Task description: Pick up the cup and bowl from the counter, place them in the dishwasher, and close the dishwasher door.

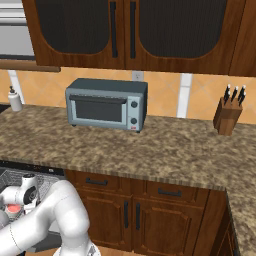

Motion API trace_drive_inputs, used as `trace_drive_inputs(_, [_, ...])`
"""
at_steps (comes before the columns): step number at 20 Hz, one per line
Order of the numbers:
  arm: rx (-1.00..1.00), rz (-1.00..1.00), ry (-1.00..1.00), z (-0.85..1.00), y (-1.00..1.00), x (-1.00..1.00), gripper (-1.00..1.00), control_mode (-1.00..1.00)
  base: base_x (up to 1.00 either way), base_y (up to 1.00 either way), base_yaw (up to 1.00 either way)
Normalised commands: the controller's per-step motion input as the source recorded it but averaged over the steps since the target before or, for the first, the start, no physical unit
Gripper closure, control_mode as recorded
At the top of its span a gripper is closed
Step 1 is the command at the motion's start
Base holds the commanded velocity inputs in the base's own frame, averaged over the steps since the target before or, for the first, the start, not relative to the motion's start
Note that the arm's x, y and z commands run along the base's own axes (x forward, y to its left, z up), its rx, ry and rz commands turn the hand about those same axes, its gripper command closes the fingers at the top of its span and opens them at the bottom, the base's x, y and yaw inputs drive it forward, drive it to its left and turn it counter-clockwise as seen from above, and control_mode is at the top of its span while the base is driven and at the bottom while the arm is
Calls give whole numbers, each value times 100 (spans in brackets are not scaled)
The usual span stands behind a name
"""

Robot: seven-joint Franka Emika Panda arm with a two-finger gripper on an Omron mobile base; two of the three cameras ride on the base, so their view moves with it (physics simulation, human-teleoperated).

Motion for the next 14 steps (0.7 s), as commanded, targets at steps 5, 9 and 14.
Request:
trace_drive_inputs(5, [0,0,0,0,0,0,-100,-100,0,0,0])
trace_drive_inputs(9, [0,0,0,16,0,0,-100,-100,0,0,0])
trace_drive_inputs(14, [0,0,-2,75,0,-2,-100,-100,0,0,0])
